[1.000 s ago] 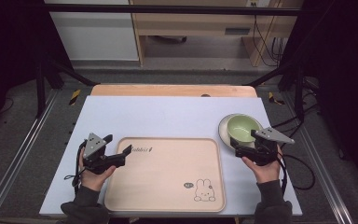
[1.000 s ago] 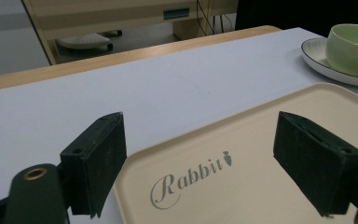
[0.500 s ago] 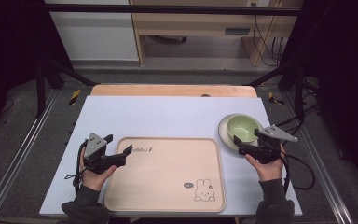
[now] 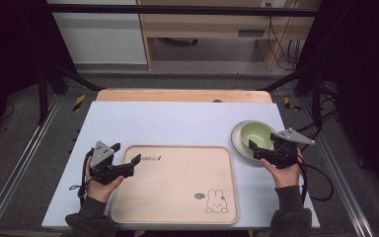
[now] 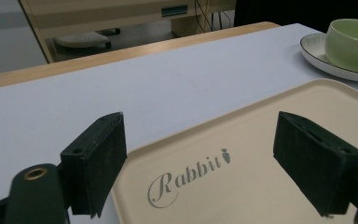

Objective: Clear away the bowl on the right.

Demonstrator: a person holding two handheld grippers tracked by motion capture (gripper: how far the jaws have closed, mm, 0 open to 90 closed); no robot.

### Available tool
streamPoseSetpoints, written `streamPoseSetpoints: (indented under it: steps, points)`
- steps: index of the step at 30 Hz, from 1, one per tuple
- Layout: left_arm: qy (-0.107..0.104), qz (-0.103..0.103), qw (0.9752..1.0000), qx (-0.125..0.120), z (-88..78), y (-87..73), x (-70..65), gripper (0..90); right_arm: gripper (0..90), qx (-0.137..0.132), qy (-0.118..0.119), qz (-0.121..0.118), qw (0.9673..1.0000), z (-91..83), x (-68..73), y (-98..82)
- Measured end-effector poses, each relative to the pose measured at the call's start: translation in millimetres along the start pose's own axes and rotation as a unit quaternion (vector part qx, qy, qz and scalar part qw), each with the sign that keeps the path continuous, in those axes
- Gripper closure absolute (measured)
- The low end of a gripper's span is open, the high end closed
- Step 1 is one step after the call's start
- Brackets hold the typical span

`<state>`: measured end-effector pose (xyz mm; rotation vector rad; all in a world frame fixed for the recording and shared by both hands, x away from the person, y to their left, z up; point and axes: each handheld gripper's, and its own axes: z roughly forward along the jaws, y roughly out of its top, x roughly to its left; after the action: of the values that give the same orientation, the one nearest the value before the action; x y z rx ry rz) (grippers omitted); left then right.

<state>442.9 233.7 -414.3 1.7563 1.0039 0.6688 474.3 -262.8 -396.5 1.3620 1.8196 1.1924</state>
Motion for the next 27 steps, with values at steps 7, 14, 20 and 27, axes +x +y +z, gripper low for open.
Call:
streamPoseSetpoints:
  steps: [7, 14, 20, 27]
  points:
    - [0.0, 0.0, 1.0, -0.001, -0.4, 0.0, 0.0, 17.0, 14.9, 0.008, -0.01, 0.003, 0.9999, 4.2, -6.2, 0.6]
    - [0.0, 0.0, 1.0, -0.001, -0.7, 0.1, 0.2, 16.9, 15.3, 0.013, -0.016, 0.008, 0.9997, 7.5, -11.5, 1.7]
    - [0.002, -0.001, 1.0, -0.001, -0.5, -0.1, 0.8, 16.9, 15.7, 0.018, -0.019, 0.011, 0.9996, 11.8, -17.0, 2.5]
    - [0.003, 0.0, 1.0, 0.0, -0.3, -0.3, 1.1, 16.9, 15.9, 0.022, -0.022, 0.015, 0.9994, 15.2, -23.0, 4.0]
